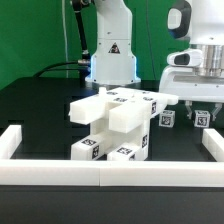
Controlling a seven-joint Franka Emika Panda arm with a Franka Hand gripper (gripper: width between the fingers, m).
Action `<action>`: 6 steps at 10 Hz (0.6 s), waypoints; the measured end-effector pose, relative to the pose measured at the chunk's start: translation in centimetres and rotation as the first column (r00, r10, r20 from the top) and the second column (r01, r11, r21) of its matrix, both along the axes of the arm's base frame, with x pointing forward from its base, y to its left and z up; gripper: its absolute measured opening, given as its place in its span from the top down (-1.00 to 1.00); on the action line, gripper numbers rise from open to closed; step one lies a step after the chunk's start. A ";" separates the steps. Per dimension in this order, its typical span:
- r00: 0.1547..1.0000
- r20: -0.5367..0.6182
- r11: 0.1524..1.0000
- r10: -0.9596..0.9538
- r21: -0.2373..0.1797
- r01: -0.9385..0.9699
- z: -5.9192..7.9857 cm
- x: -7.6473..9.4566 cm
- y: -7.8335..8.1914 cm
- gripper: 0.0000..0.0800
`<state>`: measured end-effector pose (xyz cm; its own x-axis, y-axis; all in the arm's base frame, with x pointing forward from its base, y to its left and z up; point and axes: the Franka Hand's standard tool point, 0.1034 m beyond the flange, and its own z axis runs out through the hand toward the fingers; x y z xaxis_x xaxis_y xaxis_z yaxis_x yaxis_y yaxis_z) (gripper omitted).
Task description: Assemble chair
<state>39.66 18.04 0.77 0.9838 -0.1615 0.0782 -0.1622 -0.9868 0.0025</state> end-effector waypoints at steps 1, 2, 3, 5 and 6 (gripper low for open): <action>1.000 0.004 1.000 -0.001 0.004 0.001 0.4 0.3 0.0 0.30; 1.000 -0.007 1.000 -0.001 0.006 0.001 1.1 0.5 0.0 0.30; 0.999 -0.034 1.000 0.012 0.012 -0.012 2.3 0.8 0.1 0.30; 0.999 -0.050 0.999 0.020 0.029 -0.018 4.8 2.1 -0.6 0.30; 0.997 -0.063 0.999 0.033 0.040 -0.031 6.2 2.7 -1.3 0.30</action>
Offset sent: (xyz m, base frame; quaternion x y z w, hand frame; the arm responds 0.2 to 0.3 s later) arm 0.0256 -0.0137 0.0513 -0.0246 -0.0419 -0.0689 0.9964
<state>42.40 16.72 7.02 0.9912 -0.1318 0.0096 -0.1315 -0.9910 -0.0269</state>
